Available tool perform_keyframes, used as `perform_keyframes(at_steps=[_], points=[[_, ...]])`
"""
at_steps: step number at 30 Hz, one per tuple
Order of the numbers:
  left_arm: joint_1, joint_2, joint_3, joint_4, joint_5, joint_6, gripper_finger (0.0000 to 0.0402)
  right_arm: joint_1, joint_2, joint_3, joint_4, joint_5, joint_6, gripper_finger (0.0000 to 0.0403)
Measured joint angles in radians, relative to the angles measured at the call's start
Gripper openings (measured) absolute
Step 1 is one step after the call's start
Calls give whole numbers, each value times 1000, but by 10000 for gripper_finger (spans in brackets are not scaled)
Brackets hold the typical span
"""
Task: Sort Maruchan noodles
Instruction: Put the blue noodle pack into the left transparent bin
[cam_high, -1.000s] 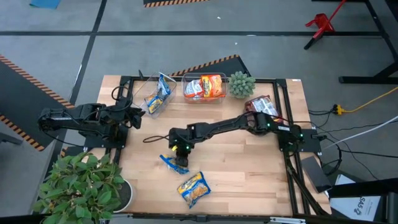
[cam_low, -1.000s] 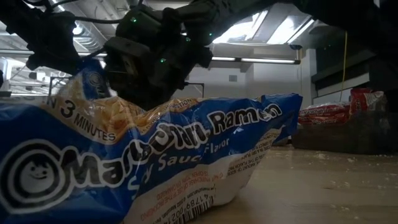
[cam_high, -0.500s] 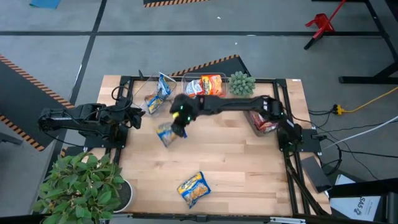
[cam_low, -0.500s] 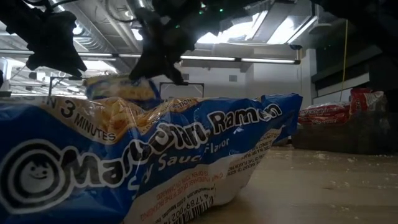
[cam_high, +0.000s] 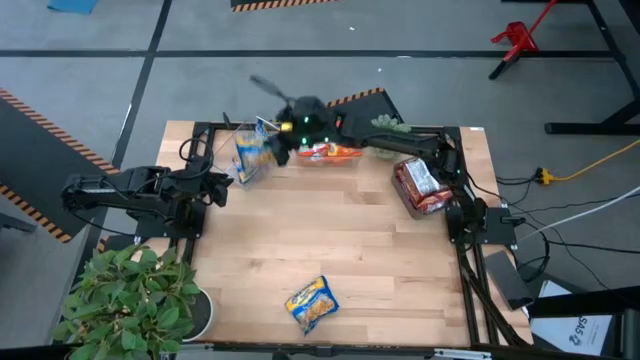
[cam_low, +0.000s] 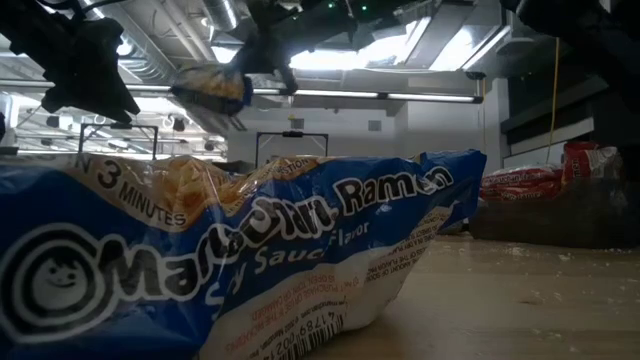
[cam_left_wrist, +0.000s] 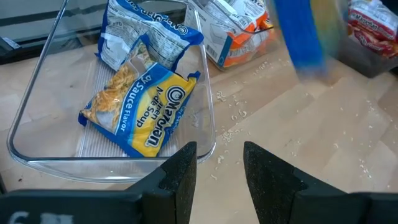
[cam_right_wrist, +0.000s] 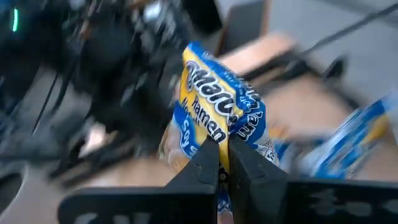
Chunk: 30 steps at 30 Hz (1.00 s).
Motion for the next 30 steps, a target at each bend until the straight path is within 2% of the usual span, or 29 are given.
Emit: perform_keyframes(at_steps=[4, 11, 20, 26, 30], points=[[0, 0, 0, 0, -10, -16, 127, -49, 15, 33, 91, 68, 57, 0], [0, 0, 0, 0, -49, -22, 127, -95, 127, 33, 266, 82, 217, 0], [0, 0, 0, 0, -83, -23, 127, -98, 277, 32, 356, 99, 394, 0], [0, 0, 0, 0, -85, -23, 127, -90, 318, 32, 341, 94, 395, 7], [0, 0, 0, 0, -85, -23, 127, -82, 318, 33, 343, 72, 317, 53]])
